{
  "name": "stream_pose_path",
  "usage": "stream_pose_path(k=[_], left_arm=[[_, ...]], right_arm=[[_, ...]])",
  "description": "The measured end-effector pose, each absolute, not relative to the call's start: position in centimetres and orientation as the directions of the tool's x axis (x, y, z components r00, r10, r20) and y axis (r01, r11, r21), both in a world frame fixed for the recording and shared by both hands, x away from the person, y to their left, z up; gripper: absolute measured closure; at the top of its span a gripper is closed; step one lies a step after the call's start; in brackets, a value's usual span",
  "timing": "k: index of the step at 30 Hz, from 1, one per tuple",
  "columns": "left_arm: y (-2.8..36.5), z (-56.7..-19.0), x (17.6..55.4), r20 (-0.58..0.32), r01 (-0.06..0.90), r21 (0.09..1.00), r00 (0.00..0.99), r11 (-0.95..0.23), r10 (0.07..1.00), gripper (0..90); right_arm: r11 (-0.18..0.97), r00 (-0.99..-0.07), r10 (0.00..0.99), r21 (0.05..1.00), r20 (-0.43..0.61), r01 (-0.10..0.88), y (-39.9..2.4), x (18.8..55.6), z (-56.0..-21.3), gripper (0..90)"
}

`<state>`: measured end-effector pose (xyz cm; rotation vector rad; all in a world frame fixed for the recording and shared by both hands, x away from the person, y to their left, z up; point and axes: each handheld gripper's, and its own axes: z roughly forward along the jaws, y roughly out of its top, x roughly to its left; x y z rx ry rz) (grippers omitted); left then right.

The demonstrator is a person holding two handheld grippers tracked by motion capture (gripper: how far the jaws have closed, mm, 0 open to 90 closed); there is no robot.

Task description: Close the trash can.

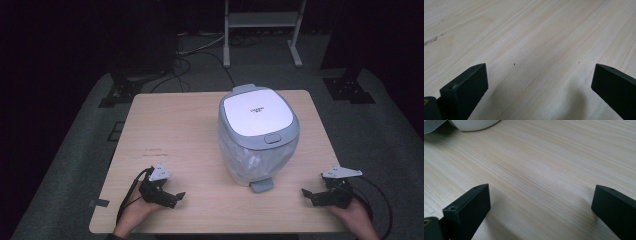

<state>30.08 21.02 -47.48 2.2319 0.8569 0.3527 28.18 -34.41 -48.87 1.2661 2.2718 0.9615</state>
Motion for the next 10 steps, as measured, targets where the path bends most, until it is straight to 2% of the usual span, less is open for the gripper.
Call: stream_pose_path(k=[10], left_arm=[[20.97, -48.03, 30.01, 0.015, 0.481, 0.683, 0.744, -0.55, 0.668, 0.0]], right_arm=[[0.365, -0.531, 0.848, 0.714, 0.011, 0.598, -34.41, 28.18, -48.87, 1.1]])
